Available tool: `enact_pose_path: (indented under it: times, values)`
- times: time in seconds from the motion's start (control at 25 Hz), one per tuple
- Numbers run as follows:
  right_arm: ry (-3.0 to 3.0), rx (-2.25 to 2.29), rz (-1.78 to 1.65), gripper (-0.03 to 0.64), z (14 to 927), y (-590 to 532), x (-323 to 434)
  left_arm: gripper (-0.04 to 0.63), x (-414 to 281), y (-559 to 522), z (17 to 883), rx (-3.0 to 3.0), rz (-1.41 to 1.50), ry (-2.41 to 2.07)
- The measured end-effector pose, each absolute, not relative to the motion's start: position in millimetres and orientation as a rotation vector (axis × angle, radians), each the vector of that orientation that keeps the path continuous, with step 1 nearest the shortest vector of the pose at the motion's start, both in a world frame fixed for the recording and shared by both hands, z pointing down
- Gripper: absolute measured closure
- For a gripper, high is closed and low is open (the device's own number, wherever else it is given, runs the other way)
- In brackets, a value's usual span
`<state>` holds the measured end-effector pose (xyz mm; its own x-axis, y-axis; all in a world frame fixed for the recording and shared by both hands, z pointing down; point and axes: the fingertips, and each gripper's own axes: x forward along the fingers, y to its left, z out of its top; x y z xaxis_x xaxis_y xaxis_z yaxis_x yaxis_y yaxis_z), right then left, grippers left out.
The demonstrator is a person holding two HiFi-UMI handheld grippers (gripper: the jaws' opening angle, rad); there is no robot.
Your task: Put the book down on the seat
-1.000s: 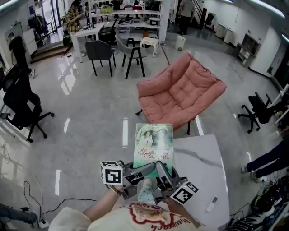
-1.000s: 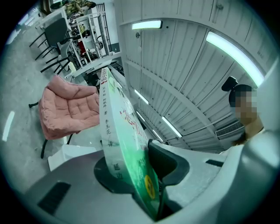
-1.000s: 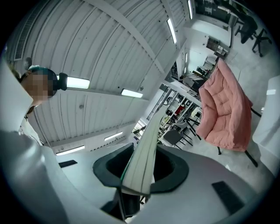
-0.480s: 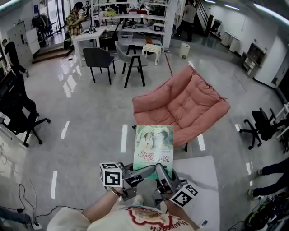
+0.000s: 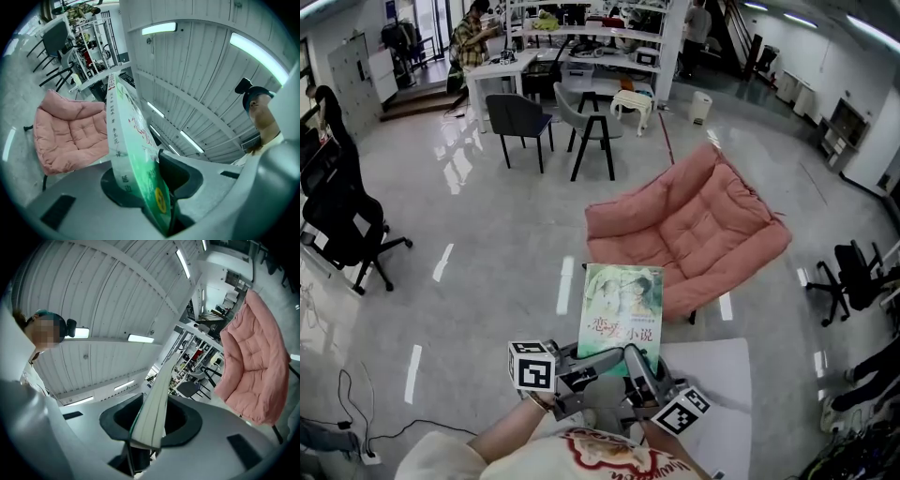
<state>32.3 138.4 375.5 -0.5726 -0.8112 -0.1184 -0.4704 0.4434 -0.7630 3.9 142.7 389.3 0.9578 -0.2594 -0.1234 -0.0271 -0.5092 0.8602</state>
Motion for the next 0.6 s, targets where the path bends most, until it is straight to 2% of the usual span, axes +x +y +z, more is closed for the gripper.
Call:
enact_pose_path:
  times: [0.6]
  values:
    - [2.218, -1.119, -0.912, 0.514, 392.3, 40.8, 47.5, 0.494, 19.1, 43.6, 405.1, 2.112, -0.299, -0.152]
